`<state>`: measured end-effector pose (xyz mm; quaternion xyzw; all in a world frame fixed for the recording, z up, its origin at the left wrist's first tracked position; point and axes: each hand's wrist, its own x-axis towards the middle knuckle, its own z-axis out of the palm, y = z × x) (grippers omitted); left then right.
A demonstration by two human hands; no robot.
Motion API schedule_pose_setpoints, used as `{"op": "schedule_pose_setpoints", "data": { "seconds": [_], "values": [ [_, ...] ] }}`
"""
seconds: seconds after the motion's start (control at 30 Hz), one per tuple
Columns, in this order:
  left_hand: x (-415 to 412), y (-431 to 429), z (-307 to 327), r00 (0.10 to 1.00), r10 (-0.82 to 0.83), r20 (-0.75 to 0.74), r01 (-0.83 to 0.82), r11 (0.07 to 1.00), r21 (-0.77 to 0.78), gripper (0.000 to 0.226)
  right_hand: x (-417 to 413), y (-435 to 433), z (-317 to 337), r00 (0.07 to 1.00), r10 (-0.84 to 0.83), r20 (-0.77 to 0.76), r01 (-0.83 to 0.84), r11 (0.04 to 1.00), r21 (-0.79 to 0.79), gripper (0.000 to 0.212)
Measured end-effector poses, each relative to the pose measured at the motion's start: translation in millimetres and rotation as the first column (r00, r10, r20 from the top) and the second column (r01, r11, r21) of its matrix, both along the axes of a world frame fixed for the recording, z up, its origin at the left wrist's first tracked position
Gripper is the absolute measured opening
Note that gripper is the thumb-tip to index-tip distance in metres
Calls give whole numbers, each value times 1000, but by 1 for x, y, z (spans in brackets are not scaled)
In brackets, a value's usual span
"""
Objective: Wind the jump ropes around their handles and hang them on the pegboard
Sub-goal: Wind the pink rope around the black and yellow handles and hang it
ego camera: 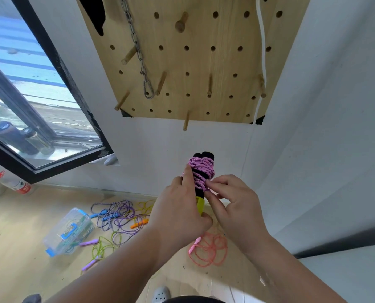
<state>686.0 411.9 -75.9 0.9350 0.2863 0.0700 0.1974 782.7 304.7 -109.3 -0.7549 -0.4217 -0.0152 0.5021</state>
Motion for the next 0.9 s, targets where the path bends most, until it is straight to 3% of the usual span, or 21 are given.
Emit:
{"op": "schedule_pose_setpoints", "data": {
  "seconds": [0.1,0.17,0.27,0.37,0.43,0.57,0.67,0.77,0.9],
  "values": [
    [0,3,1,999,6,-35,-4,999,48,109,-2,4,-3,993,-7,121,11,999,-35,20],
    [-1,6,1,999,-6,-46,10,996,83,110,-3,6,-3,994,-1,107,2,1000,-15,19],
    [-6,8,-1,997,-55,-54,62,990,127,113,-3,7,2,992,-1,-129,3,1000,17,12],
    [-11,12,-4,993,-103,-62,112,978,175,113,-8,12,3,905,-73,-420,71,997,-21,13],
    [-14,18,-7,991,-109,-83,124,970,210,109,-13,19,1,860,-107,-498,95,994,-50,16],
    [-20,33,-10,985,-102,-141,134,960,245,95,-25,37,0,905,-157,-396,125,986,-107,20],
    [-27,47,-11,976,-108,-187,155,955,255,89,-29,51,3,887,-162,-433,114,984,-136,15],
    [-37,62,-11,971,-123,-207,176,949,262,80,-33,65,4,889,-131,-438,30,973,-229,17],
    [-51,78,-14,968,-126,-216,177,955,236,82,-46,87,2,942,-118,-315,-7,929,-370,22]
  ]
}}
